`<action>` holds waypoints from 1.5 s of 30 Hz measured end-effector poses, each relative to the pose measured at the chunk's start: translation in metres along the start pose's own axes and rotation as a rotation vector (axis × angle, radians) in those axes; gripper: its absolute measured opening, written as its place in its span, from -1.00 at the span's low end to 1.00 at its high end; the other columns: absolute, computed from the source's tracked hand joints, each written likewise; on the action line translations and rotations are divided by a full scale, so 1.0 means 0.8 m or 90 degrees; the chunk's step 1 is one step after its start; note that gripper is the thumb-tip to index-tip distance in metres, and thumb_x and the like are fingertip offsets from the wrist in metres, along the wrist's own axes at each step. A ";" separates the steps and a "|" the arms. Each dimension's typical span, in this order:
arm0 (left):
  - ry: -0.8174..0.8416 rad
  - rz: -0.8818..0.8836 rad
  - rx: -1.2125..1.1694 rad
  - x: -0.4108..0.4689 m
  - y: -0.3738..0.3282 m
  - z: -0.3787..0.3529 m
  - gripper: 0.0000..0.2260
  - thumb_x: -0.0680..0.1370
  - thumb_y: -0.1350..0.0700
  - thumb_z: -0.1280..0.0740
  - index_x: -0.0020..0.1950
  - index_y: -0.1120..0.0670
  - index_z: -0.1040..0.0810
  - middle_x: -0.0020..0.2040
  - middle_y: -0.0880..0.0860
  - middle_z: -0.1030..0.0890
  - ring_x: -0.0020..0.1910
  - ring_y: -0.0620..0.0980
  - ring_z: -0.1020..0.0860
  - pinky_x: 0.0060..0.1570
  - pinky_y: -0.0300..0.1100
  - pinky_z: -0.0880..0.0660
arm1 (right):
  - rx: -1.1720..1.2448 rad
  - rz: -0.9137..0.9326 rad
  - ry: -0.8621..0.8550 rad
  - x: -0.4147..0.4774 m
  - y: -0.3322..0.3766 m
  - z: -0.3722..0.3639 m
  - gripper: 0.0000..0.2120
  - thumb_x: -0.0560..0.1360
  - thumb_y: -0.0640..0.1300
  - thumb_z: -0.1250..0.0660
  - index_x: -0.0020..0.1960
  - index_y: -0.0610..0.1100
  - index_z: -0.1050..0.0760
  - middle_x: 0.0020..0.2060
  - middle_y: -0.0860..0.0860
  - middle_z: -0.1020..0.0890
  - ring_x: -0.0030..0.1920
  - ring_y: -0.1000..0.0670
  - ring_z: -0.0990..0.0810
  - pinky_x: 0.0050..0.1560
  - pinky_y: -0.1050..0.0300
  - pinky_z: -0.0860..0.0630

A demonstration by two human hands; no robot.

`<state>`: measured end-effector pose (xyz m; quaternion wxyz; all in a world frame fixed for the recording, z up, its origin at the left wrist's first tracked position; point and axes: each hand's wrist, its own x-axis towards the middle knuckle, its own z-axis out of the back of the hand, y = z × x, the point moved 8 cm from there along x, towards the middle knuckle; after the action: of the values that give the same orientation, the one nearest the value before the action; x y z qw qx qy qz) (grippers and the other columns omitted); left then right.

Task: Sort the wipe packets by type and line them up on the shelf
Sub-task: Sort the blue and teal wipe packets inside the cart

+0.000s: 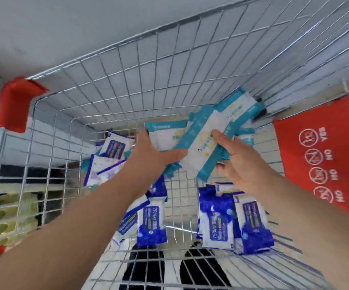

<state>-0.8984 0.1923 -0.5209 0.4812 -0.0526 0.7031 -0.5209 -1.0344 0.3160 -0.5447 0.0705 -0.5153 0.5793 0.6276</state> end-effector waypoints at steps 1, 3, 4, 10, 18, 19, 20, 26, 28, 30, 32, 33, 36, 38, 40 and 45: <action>-0.010 -0.019 0.013 0.009 -0.011 -0.019 -0.46 0.33 0.23 -0.56 0.21 0.10 -0.39 0.07 0.06 -0.64 -0.01 -0.02 -0.65 -0.05 -0.12 -0.62 | 0.019 0.009 -0.026 0.000 0.016 0.018 -0.79 0.54 -0.09 -0.32 0.16 -0.08 -0.51 0.00 -0.02 -0.67 -0.05 0.01 -0.64 0.00 -0.04 -0.58; -0.014 -0.053 0.012 0.035 -0.030 -0.059 -0.54 0.35 0.18 -0.55 0.15 0.06 -0.43 0.05 0.03 -0.65 0.01 -0.02 -0.65 0.03 -0.01 -0.60 | 0.078 0.024 -0.082 0.007 0.046 0.053 -0.77 0.54 -0.11 -0.32 0.18 -0.13 -0.49 -0.02 -0.04 -0.67 -0.07 0.00 -0.65 -0.02 -0.02 -0.60; -0.004 -0.067 -0.002 0.045 -0.042 -0.080 -0.57 0.36 0.16 -0.54 0.13 0.04 -0.43 0.05 0.02 -0.65 0.00 -0.03 -0.65 0.04 -0.02 -0.60 | 0.104 0.033 -0.112 0.015 0.060 0.070 -0.78 0.54 -0.12 -0.32 0.17 -0.14 -0.49 -0.04 -0.04 -0.66 -0.09 0.01 -0.64 -0.05 0.02 -0.61; -0.011 -0.100 0.122 0.113 -0.041 -0.153 -0.70 0.50 0.15 -0.41 0.18 -0.02 -0.45 0.03 0.01 -0.64 -0.02 0.02 -0.63 0.06 0.08 -0.58 | 0.029 -0.006 -0.174 0.072 0.079 0.123 -0.87 0.60 -0.12 -0.24 0.11 -0.14 -0.45 -0.11 -0.09 -0.53 -0.15 0.00 -0.51 -0.03 0.11 -0.55; -0.062 -0.109 0.208 0.135 -0.026 -0.161 -0.74 0.57 0.13 -0.32 0.22 -0.02 -0.38 -0.05 -0.10 -0.56 -0.18 -0.20 -0.56 -0.34 -0.35 -0.48 | -0.053 -0.015 -0.210 0.087 0.067 0.154 -0.80 0.59 -0.21 -0.23 -0.21 -0.16 -0.39 -0.40 -0.03 -0.42 -0.47 0.10 -0.38 -0.40 0.25 -0.32; -0.059 -0.105 0.208 0.135 -0.026 -0.163 -0.73 0.57 0.13 -0.32 0.25 -0.01 -0.37 -0.03 -0.09 -0.56 -0.17 -0.20 -0.56 -0.34 -0.36 -0.47 | -0.047 -0.002 -0.217 0.090 0.070 0.155 -0.80 0.58 -0.20 -0.25 -0.23 -0.15 -0.39 -0.39 -0.01 -0.42 -0.47 0.11 -0.38 -0.41 0.28 -0.34; -0.057 -0.102 0.213 0.136 -0.026 -0.163 -0.72 0.58 0.13 -0.32 0.26 -0.01 -0.37 -0.01 -0.08 -0.57 -0.16 -0.20 -0.56 -0.33 -0.36 -0.47 | -0.052 0.011 -0.222 0.092 0.071 0.155 -0.79 0.58 -0.18 -0.26 -0.24 -0.13 -0.39 -0.39 -0.01 -0.43 -0.46 0.11 -0.40 -0.41 0.29 -0.37; -0.101 -0.095 0.295 0.120 -0.027 -0.142 -0.44 0.55 0.02 -0.34 0.47 0.01 -0.17 0.15 -0.05 -0.50 -0.07 -0.07 -0.58 -0.29 -0.21 -0.54 | -0.177 0.031 -0.254 0.068 0.060 0.155 -0.76 0.56 -0.02 -0.27 -0.26 -0.09 -0.44 -0.39 0.04 -0.49 -0.42 0.12 -0.46 -0.38 0.25 -0.47; -0.107 -0.090 0.351 0.110 -0.027 -0.130 -0.37 0.55 -0.04 -0.32 0.52 0.01 -0.09 0.28 0.05 -0.44 0.07 0.04 -0.56 -0.16 -0.06 -0.57 | -0.230 0.047 -0.250 0.052 0.054 0.150 -0.70 0.56 -0.02 -0.27 -0.19 -0.24 -0.52 -0.36 -0.03 -0.50 -0.34 0.05 -0.49 -0.13 0.00 -0.57; -0.100 -0.093 0.410 0.094 -0.027 -0.117 -0.38 0.56 -0.07 -0.30 0.53 0.04 -0.10 0.31 0.06 -0.43 0.13 0.04 -0.51 -0.05 -0.04 -0.54 | -0.286 0.066 -0.237 0.033 0.048 0.136 -0.60 0.56 -0.03 -0.27 0.04 -0.42 -0.51 -0.30 -0.11 -0.50 -0.25 -0.04 -0.48 0.12 -0.21 -0.51; -0.092 -0.113 0.486 0.071 -0.026 -0.094 -0.43 0.56 -0.08 -0.29 0.50 0.04 -0.18 0.25 0.01 -0.47 0.15 0.02 -0.50 0.07 -0.03 -0.50 | -0.372 0.086 -0.185 0.012 0.040 0.107 -0.60 0.56 -0.06 -0.26 0.14 -0.42 -0.49 -0.19 -0.20 -0.60 -0.18 -0.16 -0.56 0.14 -0.19 -0.49; -0.091 -0.126 0.528 0.058 -0.024 -0.077 -0.48 0.56 -0.07 -0.30 0.47 0.04 -0.25 0.19 -0.02 -0.50 0.14 0.01 -0.51 0.10 -0.07 -0.47 | -0.422 0.096 -0.152 0.003 0.032 0.090 -0.62 0.57 -0.08 -0.26 0.15 -0.43 -0.48 -0.09 -0.26 -0.63 -0.11 -0.24 -0.59 0.10 -0.17 -0.49; -0.095 -0.113 0.634 0.019 0.001 -0.006 -0.62 0.55 -0.02 -0.32 0.34 0.03 -0.43 0.14 -0.02 -0.53 0.13 0.04 -0.52 0.11 -0.08 -0.45 | -0.562 0.129 -0.039 -0.011 -0.005 0.033 -0.67 0.56 -0.12 -0.26 0.15 -0.38 -0.49 0.08 -0.27 -0.59 0.00 -0.20 -0.58 0.02 -0.01 -0.49; -0.105 -0.066 0.727 -0.002 0.030 0.054 -0.61 0.54 -0.03 -0.32 0.34 0.02 -0.44 0.22 0.02 -0.52 0.18 0.07 -0.50 0.18 -0.01 -0.45 | -0.630 0.146 0.048 -0.010 -0.039 -0.009 -0.68 0.56 -0.11 -0.27 0.28 -0.19 -0.47 0.20 -0.09 -0.57 0.12 -0.02 -0.56 0.14 0.15 -0.46; -0.090 0.002 0.829 -0.017 0.064 0.105 -0.57 0.52 -0.03 -0.34 0.36 0.03 -0.43 0.26 0.07 -0.51 0.22 0.12 -0.48 0.22 0.04 -0.42 | -0.712 0.158 0.121 -0.004 -0.076 -0.046 -0.62 0.57 -0.11 -0.26 0.37 -0.12 -0.39 0.29 -0.04 -0.49 0.22 0.00 -0.50 0.25 0.11 -0.39; -0.041 -0.009 0.892 -0.016 0.111 0.148 -0.41 0.44 -0.04 -0.44 0.42 0.05 -0.35 0.33 0.08 -0.40 0.29 0.14 -0.40 0.29 0.04 -0.36 | -0.968 0.156 0.212 0.006 -0.165 -0.104 -0.61 0.53 -0.09 -0.30 0.32 -0.13 -0.38 0.23 -0.06 -0.47 0.24 -0.10 -0.45 0.21 0.01 -0.42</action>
<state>-0.7671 0.1585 -0.5816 0.4187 0.2498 0.1868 -0.8529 -0.8989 0.2894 -0.6178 -0.4589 -0.4414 0.0465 0.7697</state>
